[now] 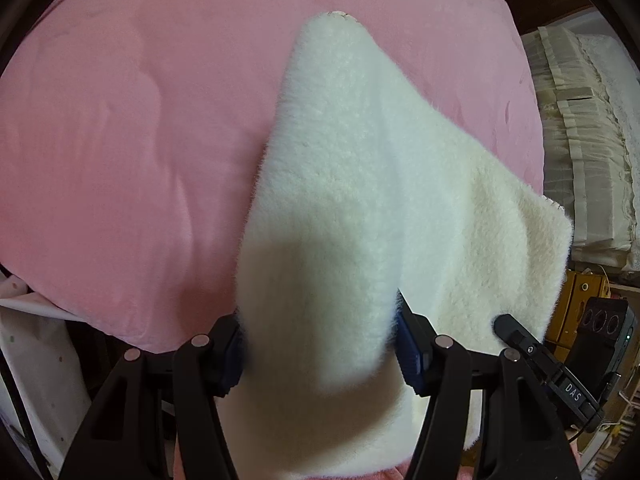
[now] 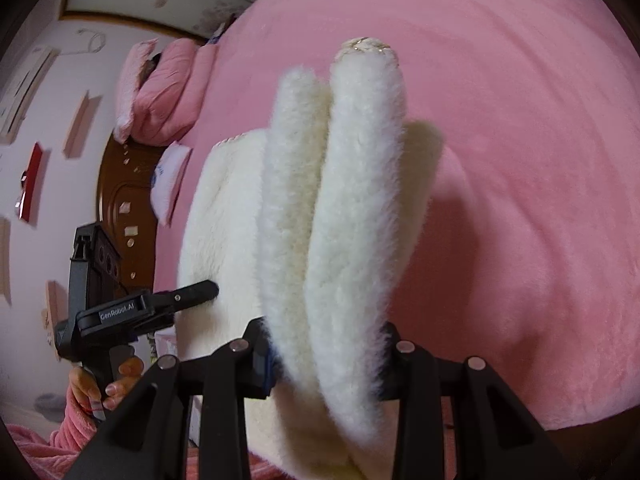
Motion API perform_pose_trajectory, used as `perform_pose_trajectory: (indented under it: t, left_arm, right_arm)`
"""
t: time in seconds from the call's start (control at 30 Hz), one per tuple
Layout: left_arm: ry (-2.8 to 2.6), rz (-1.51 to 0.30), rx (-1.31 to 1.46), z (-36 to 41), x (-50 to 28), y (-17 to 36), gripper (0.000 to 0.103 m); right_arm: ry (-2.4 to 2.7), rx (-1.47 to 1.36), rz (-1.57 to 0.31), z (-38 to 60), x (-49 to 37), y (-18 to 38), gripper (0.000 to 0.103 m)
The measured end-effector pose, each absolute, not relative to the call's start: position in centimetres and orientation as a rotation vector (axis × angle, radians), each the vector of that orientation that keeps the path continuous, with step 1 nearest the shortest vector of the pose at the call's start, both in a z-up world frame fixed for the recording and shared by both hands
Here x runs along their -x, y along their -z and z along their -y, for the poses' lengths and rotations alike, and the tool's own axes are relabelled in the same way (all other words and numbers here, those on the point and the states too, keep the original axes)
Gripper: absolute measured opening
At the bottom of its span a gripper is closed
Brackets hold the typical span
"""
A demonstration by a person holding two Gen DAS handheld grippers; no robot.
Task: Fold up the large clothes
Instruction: 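Grasp the folded cardigan with both tools and lift it, then carry the folded cardigan with both tools beside the white pillow and release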
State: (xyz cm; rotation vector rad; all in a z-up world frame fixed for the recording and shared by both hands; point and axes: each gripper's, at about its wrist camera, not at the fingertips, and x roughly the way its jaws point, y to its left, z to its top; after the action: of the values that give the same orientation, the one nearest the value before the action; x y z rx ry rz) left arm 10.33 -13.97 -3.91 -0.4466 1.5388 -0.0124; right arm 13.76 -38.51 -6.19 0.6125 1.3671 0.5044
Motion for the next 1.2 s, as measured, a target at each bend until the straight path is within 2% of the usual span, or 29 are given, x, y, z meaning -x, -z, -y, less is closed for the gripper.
perform_pose_trajectory:
  t: [0.23, 0.57, 0.87, 1.2]
  left_arm:
    - [0.012, -1.460, 0.465, 8.6, -10.3, -1.6, 0.060]
    - [0.060, -1.402, 0.432, -5.5, -10.6, -6.2, 0.059]
    - [0.046, -1.439, 0.364, -20.7, -16.4, -6.3, 0.057]
    - [-0.121, -1.367, 0.247, -37.0, -24.9, -9.1, 0.054]
  right_arm:
    - [-0.617, -0.561, -1.308, 33.4, -15.8, 1.7, 0.033]
    - [-0.661, -0.534, -1.269, 21.1, -16.6, -1.9, 0.033]
    - [-0.654, -0.612, -1.278, 7.1, -18.5, -0.5, 0.033]
    - [-0.820, -0.577, -1.320, -11.7, -26.7, 1.0, 0.033]
